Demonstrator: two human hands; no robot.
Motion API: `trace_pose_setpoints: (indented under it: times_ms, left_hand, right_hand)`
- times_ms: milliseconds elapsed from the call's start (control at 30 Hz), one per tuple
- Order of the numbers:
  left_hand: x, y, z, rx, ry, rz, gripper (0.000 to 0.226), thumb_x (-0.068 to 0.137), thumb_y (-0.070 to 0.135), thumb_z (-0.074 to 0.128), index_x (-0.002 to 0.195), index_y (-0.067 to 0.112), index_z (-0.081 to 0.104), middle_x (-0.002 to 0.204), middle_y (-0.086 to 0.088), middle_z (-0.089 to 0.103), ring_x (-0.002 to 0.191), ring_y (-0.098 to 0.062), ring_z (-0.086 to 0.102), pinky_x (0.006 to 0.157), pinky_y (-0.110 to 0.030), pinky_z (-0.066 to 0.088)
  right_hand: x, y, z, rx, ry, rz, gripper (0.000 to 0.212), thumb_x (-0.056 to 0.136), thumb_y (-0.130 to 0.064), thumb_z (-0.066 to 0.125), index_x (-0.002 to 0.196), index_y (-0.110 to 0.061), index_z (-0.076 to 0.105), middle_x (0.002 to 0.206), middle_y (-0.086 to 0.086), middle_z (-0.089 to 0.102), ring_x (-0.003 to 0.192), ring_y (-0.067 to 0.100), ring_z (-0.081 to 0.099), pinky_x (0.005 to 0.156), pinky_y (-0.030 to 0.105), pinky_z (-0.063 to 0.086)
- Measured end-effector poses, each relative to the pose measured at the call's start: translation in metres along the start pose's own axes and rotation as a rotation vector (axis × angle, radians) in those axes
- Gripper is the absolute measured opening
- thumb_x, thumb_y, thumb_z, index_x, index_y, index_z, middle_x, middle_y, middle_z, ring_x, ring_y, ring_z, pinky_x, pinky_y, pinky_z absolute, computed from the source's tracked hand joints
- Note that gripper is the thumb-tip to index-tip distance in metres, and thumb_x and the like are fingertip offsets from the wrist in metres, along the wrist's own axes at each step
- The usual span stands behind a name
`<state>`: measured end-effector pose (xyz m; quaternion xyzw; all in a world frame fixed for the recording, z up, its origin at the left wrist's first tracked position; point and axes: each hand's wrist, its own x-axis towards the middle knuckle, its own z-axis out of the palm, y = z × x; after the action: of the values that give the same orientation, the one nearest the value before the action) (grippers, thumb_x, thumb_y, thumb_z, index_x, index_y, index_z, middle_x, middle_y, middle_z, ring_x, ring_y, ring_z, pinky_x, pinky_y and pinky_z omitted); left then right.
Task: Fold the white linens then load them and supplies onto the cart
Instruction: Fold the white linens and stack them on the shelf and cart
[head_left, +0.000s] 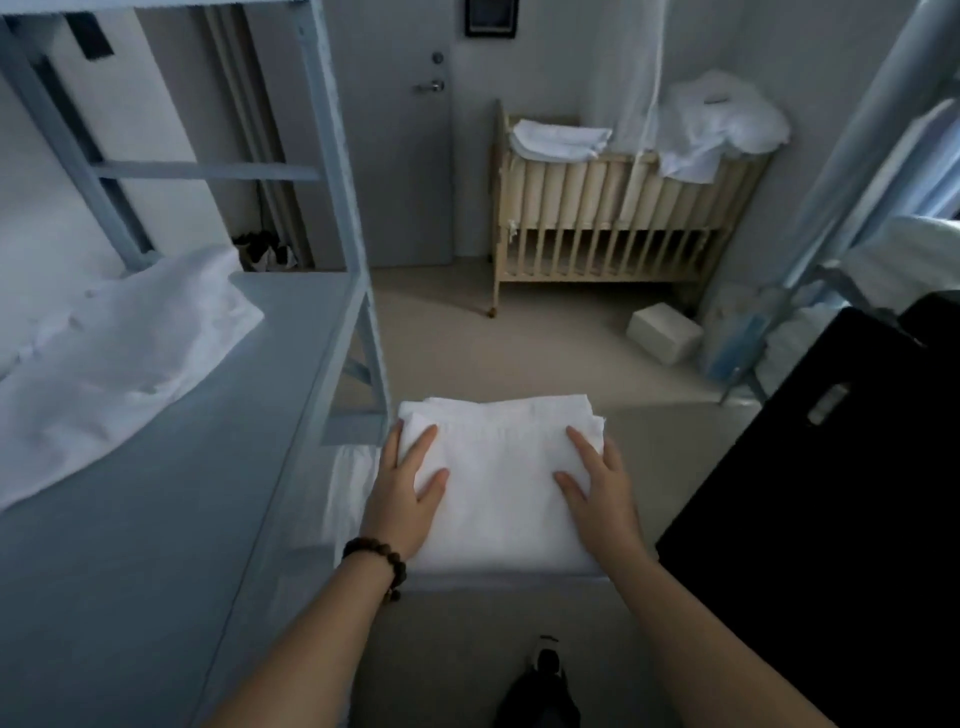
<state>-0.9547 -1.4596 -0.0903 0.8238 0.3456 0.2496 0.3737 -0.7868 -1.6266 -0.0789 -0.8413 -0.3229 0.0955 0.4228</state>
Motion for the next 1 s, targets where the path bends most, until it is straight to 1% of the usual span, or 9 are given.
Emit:
trace_pose_setpoints:
  times_ms: [100, 200, 267, 400, 500, 600, 667, 800, 1000]
  left_hand:
    - [-0.012, 0.023, 0.029, -0.042, -0.114, 0.049, 0.051, 0.096, 0.023, 0.056, 0.143, 0.030, 0.041, 0.160, 0.004, 0.008, 0.144, -0.014, 0.019, 0.107, -0.016, 0.017]
    - [-0.024, 0.044, 0.058, -0.072, -0.226, 0.086, 0.049, 0.097, 0.026, 0.055, 0.143, 0.031, 0.040, 0.159, 0.004, 0.008, 0.142, -0.014, 0.019, 0.106, -0.015, 0.015]
    - [-0.031, 0.057, 0.078, -0.084, -0.292, 0.122, 0.048, 0.096, 0.027, 0.054, 0.143, 0.031, 0.041, 0.159, 0.003, 0.007, 0.142, -0.014, 0.020, 0.107, -0.018, 0.017]
    - [-0.051, 0.081, 0.117, -0.161, -0.397, 0.199, 0.046, 0.095, 0.024, 0.057, 0.139, 0.033, 0.043, 0.159, 0.004, 0.006, 0.141, -0.008, 0.016, 0.105, -0.014, 0.014]
    - [-0.070, 0.096, 0.141, -0.175, -0.466, 0.269, 0.046, 0.095, 0.028, 0.057, 0.134, 0.045, 0.039, 0.157, 0.011, 0.006, 0.133, 0.001, 0.016, 0.107, -0.020, 0.017]
    - [-0.097, 0.111, 0.162, -0.179, -0.517, 0.324, 0.047, 0.095, 0.032, 0.056, 0.129, 0.055, 0.035, 0.149, 0.025, 0.004, 0.130, 0.002, 0.018, 0.107, -0.024, 0.020]
    - [-0.121, 0.121, 0.172, -0.186, -0.547, 0.353, 0.048, 0.094, 0.032, 0.057, 0.127, 0.058, 0.034, 0.147, 0.028, 0.003, 0.130, 0.002, 0.018, 0.108, -0.024, 0.020]
    - [-0.176, 0.141, 0.187, -0.186, -0.625, 0.384, 0.048, 0.095, 0.031, 0.057, 0.130, 0.054, 0.035, 0.149, 0.022, 0.005, 0.132, 0.001, 0.015, 0.110, -0.025, 0.017]
    - [-0.278, 0.171, 0.210, -0.211, -0.752, 0.434, 0.048, 0.094, 0.024, 0.059, 0.133, 0.044, 0.038, 0.153, 0.014, 0.010, 0.136, -0.003, 0.014, 0.110, -0.023, 0.014]
  right_hand:
    - [-0.031, 0.024, -0.032, -0.041, 0.084, 0.085, 0.051, 0.093, -0.020, 0.062, 0.141, -0.023, 0.046, 0.154, 0.010, 0.025, 0.138, 0.025, 0.033, 0.111, 0.025, 0.025]
    - [-0.062, 0.046, -0.060, -0.100, 0.174, 0.160, 0.051, 0.094, -0.022, 0.060, 0.142, -0.023, 0.045, 0.152, 0.010, 0.028, 0.137, 0.024, 0.033, 0.105, 0.013, 0.016]
    - [-0.083, 0.060, -0.078, -0.121, 0.229, 0.214, 0.051, 0.094, -0.023, 0.060, 0.142, -0.023, 0.044, 0.153, 0.008, 0.025, 0.137, 0.021, 0.029, 0.100, 0.001, 0.004]
    - [-0.127, 0.083, -0.108, -0.135, 0.338, 0.277, 0.051, 0.094, -0.021, 0.061, 0.142, -0.022, 0.045, 0.154, 0.007, 0.024, 0.129, 0.005, 0.021, 0.088, -0.012, -0.005]
    - [-0.162, 0.097, -0.128, -0.157, 0.394, 0.347, 0.051, 0.094, -0.024, 0.060, 0.143, -0.025, 0.044, 0.155, 0.005, 0.022, 0.129, 0.006, 0.021, 0.087, -0.013, -0.006]
    - [-0.200, 0.110, -0.148, -0.169, 0.448, 0.414, 0.051, 0.095, -0.027, 0.058, 0.144, -0.029, 0.041, 0.156, 0.001, 0.019, 0.133, 0.008, 0.020, 0.091, -0.007, -0.004]
    - [-0.229, 0.117, -0.161, -0.163, 0.480, 0.451, 0.051, 0.095, -0.027, 0.057, 0.144, -0.030, 0.041, 0.156, 0.000, 0.018, 0.136, 0.012, 0.022, 0.092, -0.006, -0.002]
    - [-0.296, 0.130, -0.181, -0.171, 0.534, 0.483, 0.052, 0.096, -0.026, 0.057, 0.145, -0.028, 0.040, 0.157, 0.000, 0.016, 0.135, 0.007, 0.019, 0.091, -0.009, -0.005]
    - [-0.412, 0.150, -0.206, -0.227, 0.620, 0.628, 0.053, 0.096, -0.032, 0.055, 0.146, -0.032, 0.036, 0.158, -0.002, 0.013, 0.142, 0.013, 0.016, 0.105, 0.011, 0.005]
